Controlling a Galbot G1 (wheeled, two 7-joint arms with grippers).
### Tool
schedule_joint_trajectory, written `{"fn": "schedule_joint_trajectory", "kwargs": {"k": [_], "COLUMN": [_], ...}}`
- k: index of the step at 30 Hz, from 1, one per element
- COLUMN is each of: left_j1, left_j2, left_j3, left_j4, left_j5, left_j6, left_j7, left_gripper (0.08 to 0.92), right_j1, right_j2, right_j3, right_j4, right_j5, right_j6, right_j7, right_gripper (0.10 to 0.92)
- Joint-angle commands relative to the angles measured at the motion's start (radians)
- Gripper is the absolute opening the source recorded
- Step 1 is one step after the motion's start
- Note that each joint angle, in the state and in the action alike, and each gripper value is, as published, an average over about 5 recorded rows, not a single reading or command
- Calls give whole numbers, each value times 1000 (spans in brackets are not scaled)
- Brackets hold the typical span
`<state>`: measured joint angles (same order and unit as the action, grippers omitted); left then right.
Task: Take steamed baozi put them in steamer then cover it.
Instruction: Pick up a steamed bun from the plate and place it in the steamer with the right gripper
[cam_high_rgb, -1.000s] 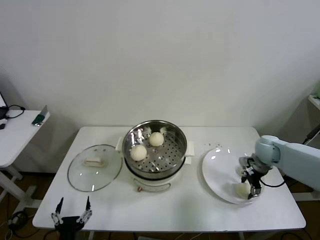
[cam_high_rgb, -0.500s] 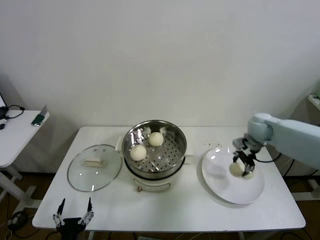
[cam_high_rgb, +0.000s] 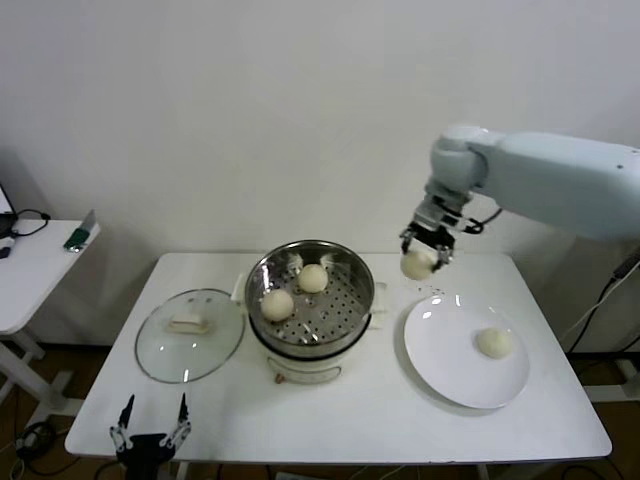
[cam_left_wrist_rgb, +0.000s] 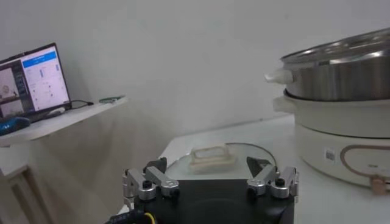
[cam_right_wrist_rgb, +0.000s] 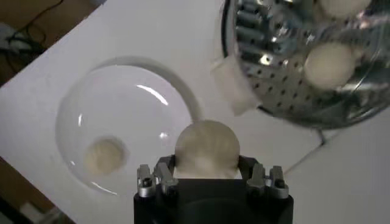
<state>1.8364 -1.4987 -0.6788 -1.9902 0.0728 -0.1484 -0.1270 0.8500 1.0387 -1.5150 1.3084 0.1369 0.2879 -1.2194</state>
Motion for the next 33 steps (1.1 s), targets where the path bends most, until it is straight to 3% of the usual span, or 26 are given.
{"fn": "schedule_joint_trajectory", "kwargs": {"k": [1,14,33], "left_j1": [-3,-28,-46], "left_j2": [2,12,18], "left_j3": [1,-11,-8], "left_j4": [-4,5,21], "left_j5": [7,11,2], "left_j6": [5,13,20], "left_j7": [0,2,3], "left_gripper": [823,823,823], "right_j1": [9,-217,-282], "right_j2": [235,425,442], "right_j3": [68,86,60], "right_j4": [-2,-60,-62], "right_j5": [-47,-146,-171], "right_j6": [130,157,167], "right_j7": [-25,-20,-20], "right_gripper": [681,687,697]}}
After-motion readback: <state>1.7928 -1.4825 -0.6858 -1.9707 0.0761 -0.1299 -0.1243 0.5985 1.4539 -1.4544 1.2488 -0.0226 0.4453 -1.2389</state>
